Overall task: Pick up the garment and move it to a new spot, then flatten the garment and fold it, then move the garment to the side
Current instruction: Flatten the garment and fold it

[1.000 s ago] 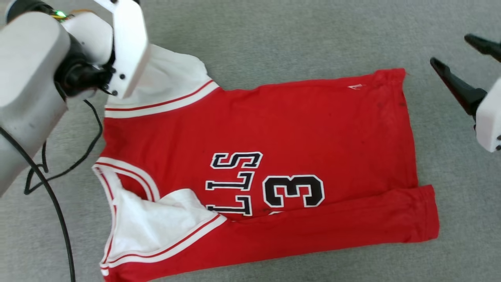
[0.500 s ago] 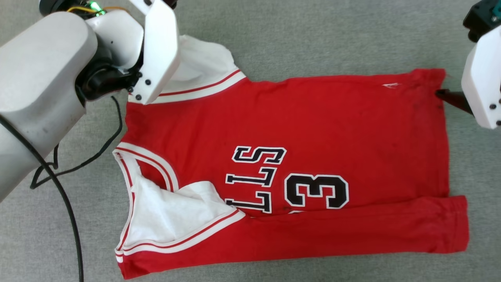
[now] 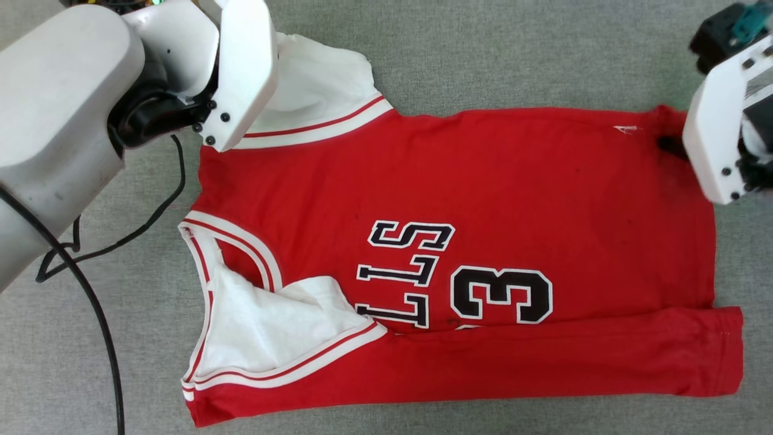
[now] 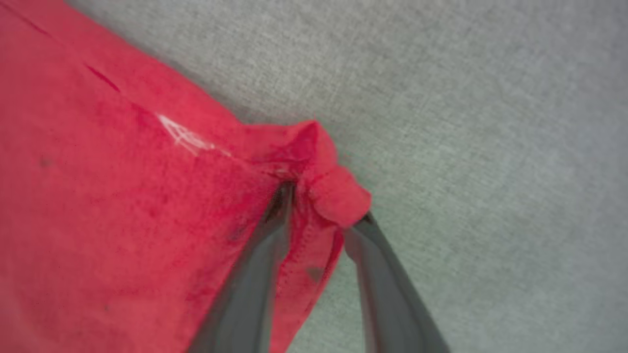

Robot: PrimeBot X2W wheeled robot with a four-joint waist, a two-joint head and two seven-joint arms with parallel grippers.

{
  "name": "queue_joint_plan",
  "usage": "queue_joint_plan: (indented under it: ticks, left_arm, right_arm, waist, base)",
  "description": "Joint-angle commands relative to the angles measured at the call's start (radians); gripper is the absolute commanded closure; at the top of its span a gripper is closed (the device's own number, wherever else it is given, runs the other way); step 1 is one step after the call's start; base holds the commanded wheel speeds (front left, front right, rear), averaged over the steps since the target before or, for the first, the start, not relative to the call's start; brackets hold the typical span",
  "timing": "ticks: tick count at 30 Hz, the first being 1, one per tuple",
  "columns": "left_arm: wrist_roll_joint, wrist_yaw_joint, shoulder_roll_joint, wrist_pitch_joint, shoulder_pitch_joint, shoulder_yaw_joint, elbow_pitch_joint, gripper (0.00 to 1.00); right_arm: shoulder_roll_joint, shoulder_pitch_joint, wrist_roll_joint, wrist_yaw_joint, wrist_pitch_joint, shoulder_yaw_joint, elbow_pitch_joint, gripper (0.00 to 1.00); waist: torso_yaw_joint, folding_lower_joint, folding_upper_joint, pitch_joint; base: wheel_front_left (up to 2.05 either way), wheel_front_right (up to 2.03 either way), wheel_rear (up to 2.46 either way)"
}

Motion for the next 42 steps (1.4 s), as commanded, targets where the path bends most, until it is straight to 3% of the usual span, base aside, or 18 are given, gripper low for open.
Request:
queue_joint_plan:
  ticks: [1,9,14,19,31,37,42]
  left_arm:
    - [-0.001,0.001,0.003,-0.007,0.004,-0.004,0.002,1.0]
    - [-0.025,0.001,0.028,-0.06,0.076,-0.018,-0.018,1.0]
    - [-0.042,0.001,0.078,-0.083,0.168,-0.032,-0.082,1.0]
    - [-0.066,0.004,0.128,-0.108,0.256,-0.035,-0.13,1.0]
    - [-0.089,0.06,0.257,-0.13,0.538,-0.042,-0.291,1.0]
    - [-0.099,0.098,0.266,-0.157,0.679,-0.043,-0.314,1.0]
    - [-0.099,0.107,0.235,-0.186,0.745,-0.044,-0.275,1.0]
  right_arm:
    - [0.015,0.075,0.007,0.003,0.008,0.051,0.025,1.0]
    - [-0.029,0.041,0.049,0.001,-0.172,0.084,-0.003,1.0]
    - [-0.069,0.099,0.095,0.001,-0.279,0.134,-0.036,1.0]
    - [-0.093,0.147,0.118,0.001,-0.326,0.171,-0.057,1.0]
    - [-0.137,0.315,0.204,0.001,-0.441,0.235,-0.074,1.0]
    - [-0.137,0.373,0.218,0.001,-0.467,0.263,-0.05,1.0]
    - [-0.108,0.391,0.22,0.001,-0.476,0.286,-0.013,1.0]
  waist:
    - [-0.003,0.0001,0.0,-0.01]
    - [-0.008,0.0001,0.0,-0.134]
    - [-0.001,0.0001,0.0,-0.227]
    - [-0.002,0.0001,0.0,-0.28]
    - [0.004,0.0001,0.0,-0.388]
    - [0.004,0.0001,0.0,-0.381]
    - [0.0,0.0001,0.0,-0.36]
  base:
    - [0.0,0.0,0.0]
    - [0.0,0.0,0.0]
    - [0.0,0.0,0.0]
    - [0.0,0.0,0.0]
    - [0.0,0.0,0.0]
    - [0.0,0.0,0.0]
    - [0.0,0.0,0.0]
